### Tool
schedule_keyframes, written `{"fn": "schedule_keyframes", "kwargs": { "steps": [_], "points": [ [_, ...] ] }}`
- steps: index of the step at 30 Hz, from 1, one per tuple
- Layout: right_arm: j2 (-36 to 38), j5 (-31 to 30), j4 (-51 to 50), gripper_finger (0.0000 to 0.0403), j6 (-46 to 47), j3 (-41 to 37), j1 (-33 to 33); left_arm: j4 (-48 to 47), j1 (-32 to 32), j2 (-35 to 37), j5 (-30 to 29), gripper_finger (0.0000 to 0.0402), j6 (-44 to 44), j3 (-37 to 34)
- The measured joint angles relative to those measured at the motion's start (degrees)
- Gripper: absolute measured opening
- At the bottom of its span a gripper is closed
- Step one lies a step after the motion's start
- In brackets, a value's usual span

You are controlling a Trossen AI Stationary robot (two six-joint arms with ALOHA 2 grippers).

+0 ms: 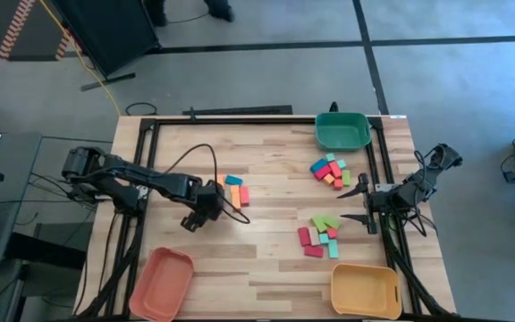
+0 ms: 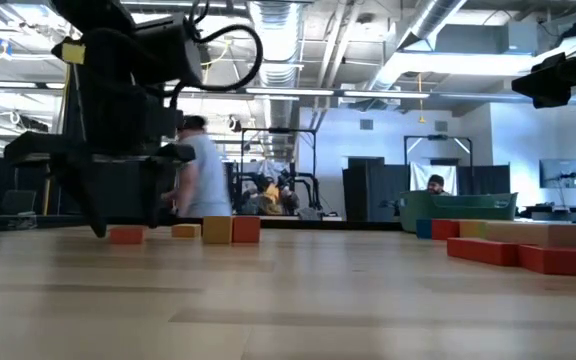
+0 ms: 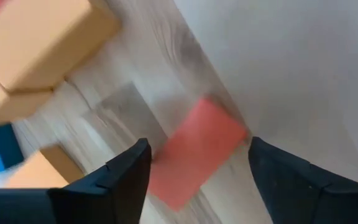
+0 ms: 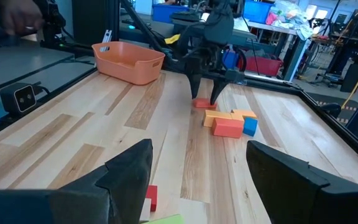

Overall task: Sort blocks by size
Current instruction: Put the medium orange rectangular block into the orange bin

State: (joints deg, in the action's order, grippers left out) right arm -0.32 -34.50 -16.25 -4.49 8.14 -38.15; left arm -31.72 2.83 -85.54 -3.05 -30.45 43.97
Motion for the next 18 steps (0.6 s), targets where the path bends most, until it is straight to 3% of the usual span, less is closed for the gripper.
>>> {"fn": "schedule_keyframes", "kwargs": {
  "steps": [7, 18],
  "points": [
    [0.0, 0.0, 0.0, 0.0291, 0.0, 0.0, 0.0, -0.94, -0.87, 0.0, 0.2, 0.0206, -0.86, -1.12],
    [0.0, 0.0, 0.01, 0.0291, 0.0, -0.01, 0.02, 0.42, -1.47, 0.11, 0.65, 0.0175, 0.58, -2.21]
  ]
}}
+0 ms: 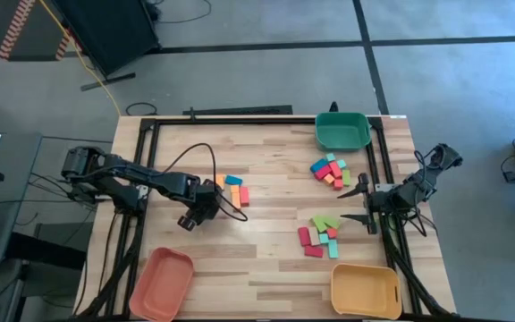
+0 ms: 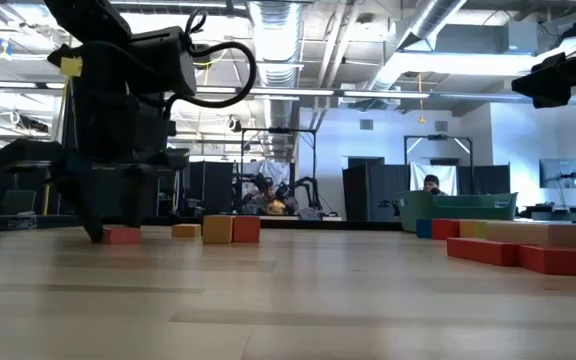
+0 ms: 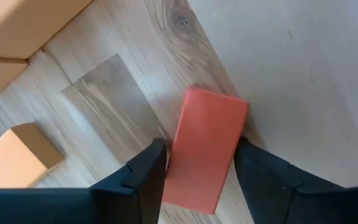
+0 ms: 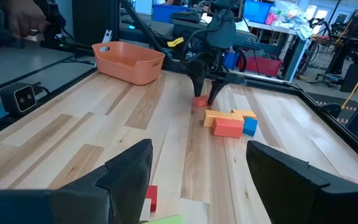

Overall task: Sort blocks by size
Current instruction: Put the medium orange rectangular block into the orange bin

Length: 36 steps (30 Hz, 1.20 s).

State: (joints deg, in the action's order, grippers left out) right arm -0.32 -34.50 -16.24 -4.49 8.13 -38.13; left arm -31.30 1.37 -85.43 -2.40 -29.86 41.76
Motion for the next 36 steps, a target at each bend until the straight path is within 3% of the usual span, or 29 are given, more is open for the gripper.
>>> {"fn": "schedule_keyframes", "kwargs": {
  "steps": [7, 10, 19, 26, 36],
  "points": [
    [0.0, 0.01, -0.01, 0.0291, 0.0, 0.01, -0.01, -0.21, 0.0, 0.02, 0.06, 0.0123, 1.13, 0.05],
    [0.0, 0.0, -0.01, 0.0291, 0.0, 0.01, -0.01, -2.3, 0.0, 0.17, -0.55, 0.0122, 1.87, 1.49],
    [0.01, 0.01, 0.01, 0.0291, 0.0, 0.01, -0.02, -21.47, 4.31, 2.7, -0.63, 0.0123, 9.82, 15.02],
    [0.0, 0.0, -0.01, 0.0291, 0.0, 0.01, -0.02, -28.82, 15.93, 8.58, 6.28, 0.0122, 27.39, 21.35],
    [0.0, 0.0, -0.01, 0.0291, 0.0, 0.01, -0.02, -27.54, 38.84, 12.2, 3.77, 0.0122, 60.57, 18.97]
  ]
}}
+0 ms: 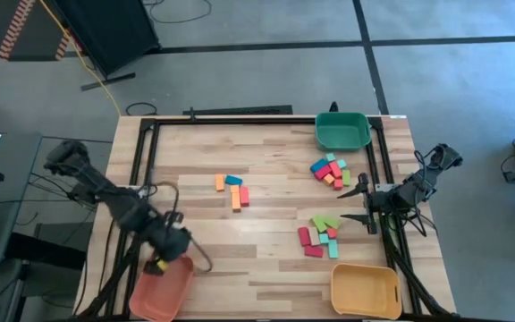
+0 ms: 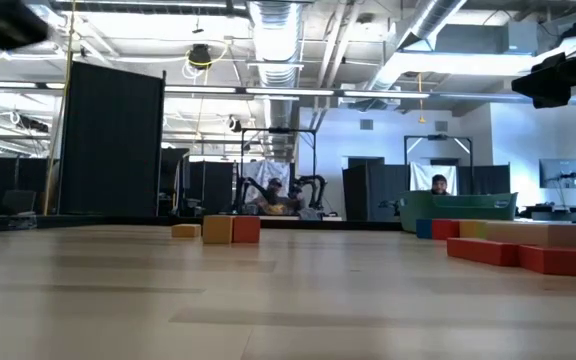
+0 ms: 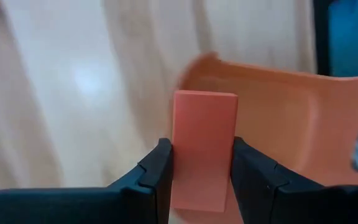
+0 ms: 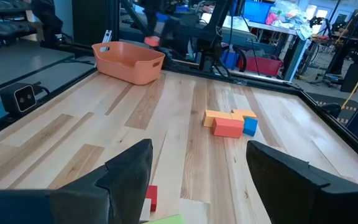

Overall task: Sort blocks by size
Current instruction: Put the medium orange rectangular block into the orange bin, then put the medium yellow rectangular block into the orange bin

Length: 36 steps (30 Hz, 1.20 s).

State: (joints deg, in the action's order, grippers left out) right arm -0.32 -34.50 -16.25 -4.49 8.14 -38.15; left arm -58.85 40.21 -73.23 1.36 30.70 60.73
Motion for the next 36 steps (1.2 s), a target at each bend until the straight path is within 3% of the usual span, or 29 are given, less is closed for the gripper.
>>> {"fn": "schedule_keyframes", "kwargs": {
  "steps": [5, 13, 19, 29, 36],
  "points": [
    [0.0, 0.02, 0.0, 0.0291, 0.0, 0.0, 0.0, 6.71, 6.24, -0.02, -2.37, 0.0122, 8.9, -1.95],
    [0.02, 0.0, 0.0, 0.0291, 0.0, 0.0, 0.0, 13.98, 9.22, -0.69, -2.71, 0.0123, 17.72, -9.65],
    [0.0, 0.0, 0.0, 0.0291, 0.0, 0.0, 0.0, 13.16, 9.44, -3.05, -1.13, 0.0126, 20.9, -12.55],
    [0.0, 0.0, 0.0, 0.0291, 0.0, -0.01, 0.0, 6.7, 8.89, -3.58, -0.39, 0.02, 22.81, -13.07],
    [0.0, 0.0, 0.0, 0.0291, 0.0, 0.0, 0.02, 1.77, 7.74, -3.59, -0.5, 0.0218, 23.25, -12.45]
  ]
}}
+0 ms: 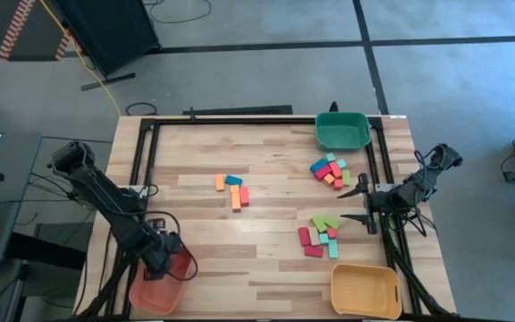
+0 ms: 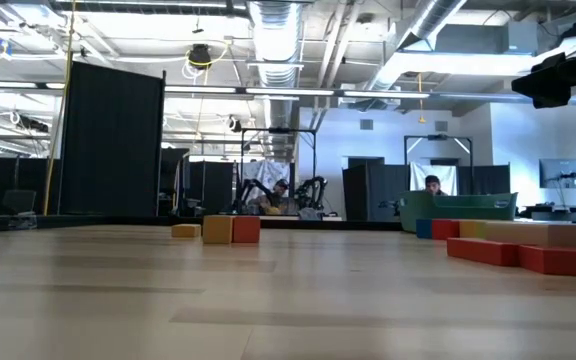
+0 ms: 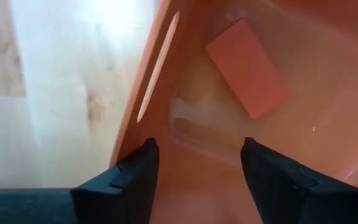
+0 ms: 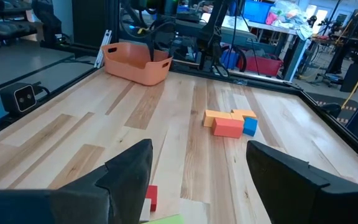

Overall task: Sort blocks by size
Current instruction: Put the medium yellow rectangular block into the orange bin

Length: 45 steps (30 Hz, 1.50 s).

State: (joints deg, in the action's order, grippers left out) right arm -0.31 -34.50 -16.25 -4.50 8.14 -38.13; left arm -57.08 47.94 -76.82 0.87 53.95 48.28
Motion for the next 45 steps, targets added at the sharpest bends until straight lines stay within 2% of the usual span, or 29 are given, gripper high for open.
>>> {"fn": "schedule_keyframes", "kwargs": {
  "steps": [5, 10, 13, 18, 21, 28, 35, 40, 45],
  "points": [
    [0.0, 0.0, 0.0, 0.0291, 0.0, 0.0, 0.0, -0.98, -0.48, 0.41, 0.36, 0.0219, -1.85, 1.97],
    [0.0, 0.0, 0.0, 0.0291, 0.0, 0.0, -0.01, -1.14, -1.96, 3.25, -0.81, 0.0219, -5.35, 7.73],
    [0.0, 0.0, -0.02, 0.0291, -0.02, 0.0, -0.02, -1.13, -3.58, 5.4, -7.17, 0.0219, -10.25, 11.57],
    [0.0, 0.0, 0.0, 0.0291, 0.0, 0.0, -0.01, -3.54, -8.52, 7.08, -25.0, 0.0219, -21.41, 13.72],
    [0.0, 0.0, 0.0, 0.0291, 0.0, 0.0, -0.02, -3.12, -14.54, 7.08, -29.12, 0.0219, -28.75, 12.15],
    [0.0, 0.0, 0.0, 0.0291, 0.0, -0.01, 0.0, 7.13, -31.63, 6.93, -28.92, 0.0236, -45.6, 4.76],
    [0.0, 0.0, 0.0, 0.0291, 0.0, 0.0, 0.0, 17.87, -46.47, 6.09, -22.97, 0.0298, -53.47, -1.61],
    [0.01, 0.0, 0.06, 0.0291, 0.0, 0.0, 0.0, 23.08, -53.31, 3.3, -19.08, 0.0339, -57.05, -3.63],
    [0.0, 0.01, -0.06, 0.0291, 0.0, 0.0, -0.02, 28.28, -57.18, -2.02, -14.44, 0.0365, -60.21, -3.63]
  ]
}}
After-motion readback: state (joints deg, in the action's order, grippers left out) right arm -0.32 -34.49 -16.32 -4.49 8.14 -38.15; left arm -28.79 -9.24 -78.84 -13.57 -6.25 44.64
